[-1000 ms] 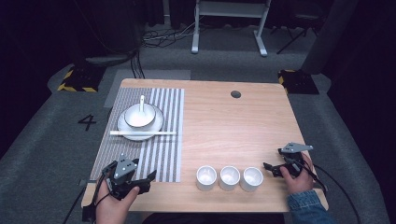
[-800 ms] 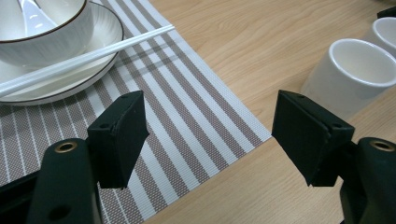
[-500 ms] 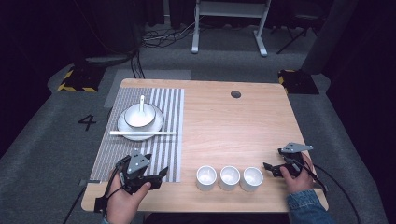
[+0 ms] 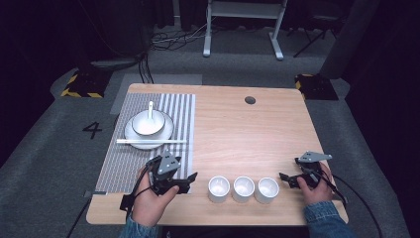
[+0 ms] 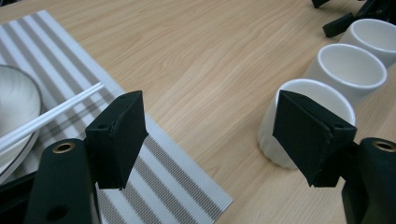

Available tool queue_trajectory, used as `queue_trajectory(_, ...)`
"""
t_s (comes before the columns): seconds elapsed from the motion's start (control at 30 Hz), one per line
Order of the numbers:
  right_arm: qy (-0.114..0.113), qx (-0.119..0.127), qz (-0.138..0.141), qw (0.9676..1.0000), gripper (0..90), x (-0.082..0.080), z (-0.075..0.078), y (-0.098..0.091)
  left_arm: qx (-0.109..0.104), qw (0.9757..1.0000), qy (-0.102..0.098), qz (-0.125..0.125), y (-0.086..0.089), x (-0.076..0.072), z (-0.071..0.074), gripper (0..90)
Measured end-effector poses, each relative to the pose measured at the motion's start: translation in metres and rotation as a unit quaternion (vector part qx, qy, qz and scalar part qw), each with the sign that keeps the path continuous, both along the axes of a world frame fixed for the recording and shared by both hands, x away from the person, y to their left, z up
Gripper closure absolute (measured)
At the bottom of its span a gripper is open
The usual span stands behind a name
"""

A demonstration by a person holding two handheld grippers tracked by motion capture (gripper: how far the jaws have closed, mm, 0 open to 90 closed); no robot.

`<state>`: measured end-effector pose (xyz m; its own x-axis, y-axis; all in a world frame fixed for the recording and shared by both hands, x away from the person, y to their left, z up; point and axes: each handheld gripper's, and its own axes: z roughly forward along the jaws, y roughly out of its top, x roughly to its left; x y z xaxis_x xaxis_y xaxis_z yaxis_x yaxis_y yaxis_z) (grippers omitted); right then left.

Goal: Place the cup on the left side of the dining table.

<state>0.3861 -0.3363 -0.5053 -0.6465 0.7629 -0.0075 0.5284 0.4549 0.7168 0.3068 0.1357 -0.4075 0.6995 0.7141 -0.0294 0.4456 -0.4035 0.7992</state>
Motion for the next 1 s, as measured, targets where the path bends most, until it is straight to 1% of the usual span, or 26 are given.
queue_trajectory(0.03, 0.0, 0.0, 0.0, 1.0, 3.4, 0.0, 0.0, 0.0, 0.0, 1.0, -0.001, -0.008, -0.006, 0.003, -0.001, 25.6)
queue_trajectory(0.07, 0.0, 0.0, 0.0, 1.0, 3.4, 0.0, 0.0, 0.0, 0.0, 1.0, -0.001, -0.008, -0.006, 0.003, -0.001, 25.3)
queue_trajectory(0.13, 0.0, 0.0, 0.0, 1.0, 3.4, 0.0, 0.0, 0.0, 0.0, 0.9998, -0.001, -0.02, -0.013, 0.005, -0.001, 25.0)
queue_trajectory(0.17, 0.0, 0.0, 0.0, 1.0, 3.4, 0.0, 0.0, 0.0, -0.003, 0.9997, 0.0, -0.023, -0.016, 0.006, -0.001, 25.0)
queue_trajectory(0.23, 0.0, 0.0, 0.0, 1.0, 3.4, 0.0, 0.0, 0.0, -0.004, 0.9996, -0.003, -0.028, -0.021, 0.006, -0.001, 25.0)
queue_trajectory(0.27, 0.0, 0.0, 0.0, 1.0, 3.4, 0.0, 0.0, 0.0, -0.007, 0.9995, -0.009, -0.029, -0.026, 0.006, -0.002, 25.0)
queue_trajectory(0.3, 0.0, 0.0, 0.0, 1.0, 3.4, 0.0, 0.0, 0.0, -0.007, 0.9995, -0.009, -0.029, -0.026, 0.006, -0.002, 24.9)
queue_trajectory(0.33, 0.0, 0.0, 0.0, 1.0, 3.4, 0.0, 0.0, 0.0, -0.013, 0.9994, -0.009, -0.031, -0.028, 0.006, -0.003, 24.9)
queue_trajectory(0.37, 0.0, 0.0, 0.0, 1.0, 3.4, 0.0, 0.0, 0.0, -0.022, 0.999, -0.015, -0.035, -0.032, 0.005, -0.004, 24.8)
queue_trajectory(0.4, 0.0, 0.0, 0.0, 1.0, 3.4, 0.0, 0.0, 0.0, -0.028, 0.9988, -0.014, -0.036, -0.034, 0.004, -0.004, 24.8)
queue_trajectory(0.47, 0.0, 0.0, 0.0, 1.0, 3.4, 0.0, 0.0, 0.0, -0.037, 0.9985, -0.017, -0.037, -0.037, 0.003, -0.006, 24.8)
queue_trajectory(0.5, 0.0, 0.0, 0.0, 1.0, 3.4, 0.0, 0.0, 0.0, -0.038, 0.9985, -0.019, -0.035, -0.038, 0.002, -0.007, 24.8)
queue_trajectory(0.53, 0.0, 0.0, 0.0, 1.0, 3.4, 0.0, 0.0, 0.0, -0.038, 0.9985, -0.019, -0.035, -0.038, 0.002, -0.007, 24.8)
queue_trajectory(0.6, 0.0, 0.0, 0.0, 1.0, 3.4, 0.0, 0.0, 0.0, -0.039, 0.9986, -0.018, -0.031, -0.041, 0.0, -0.013, 24.8)
queue_trajectory(0.7, 0.0, 0.0, 0.001, 1.0, 3.4, 0.0, 0.0, 0.0, -0.044, 0.9984, -0.013, -0.033, -0.044, 0.0, -0.019, 24.9)
queue_trajectory(0.73, 0.0, 0.0, 0.001, 1.0, 3.4, 0.0, 0.0, 0.0, -0.044, 0.9984, -0.013, -0.033, -0.044, 0.0, -0.019, 24.9)
queue_trajectory(0.77, 0.0, 0.0, 0.002, 1.0, 3.4, 0.0, 0.0, 0.0, -0.048, 0.9982, -0.008, -0.034, -0.046, -0.001, -0.023, 24.9)
queue_trajectory(0.8, 0.0, 0.0, 0.002, 1.0, 3.4, 0.0, 0.0, 0.0, -0.048, 0.9982, -0.008, -0.034, -0.046, -0.001, -0.023, 24.9)
queue_trajectory(0.87, 0.0, 0.0, 0.002, 1.0, 3.4, 0.0, 0.0, 0.0, -0.053, 0.9977, -0.008, -0.042, -0.052, -0.003, -0.027, 24.8)
queue_trajectory(0.9, 0.0, 0.0, 0.002, 1.0, 3.4, 0.0, 0.0, 0.0, -0.053, 0.9977, -0.008, -0.042, -0.052, -0.003, -0.027, 24.8)
queue_trajectory(1.0, 0.0, 0.0, 0.002, 1.0, 3.4, 0.0, 0.0, 0.0, -0.055, 0.9972, -0.001, -0.05, -0.057, -0.005, -0.032, 24.6)
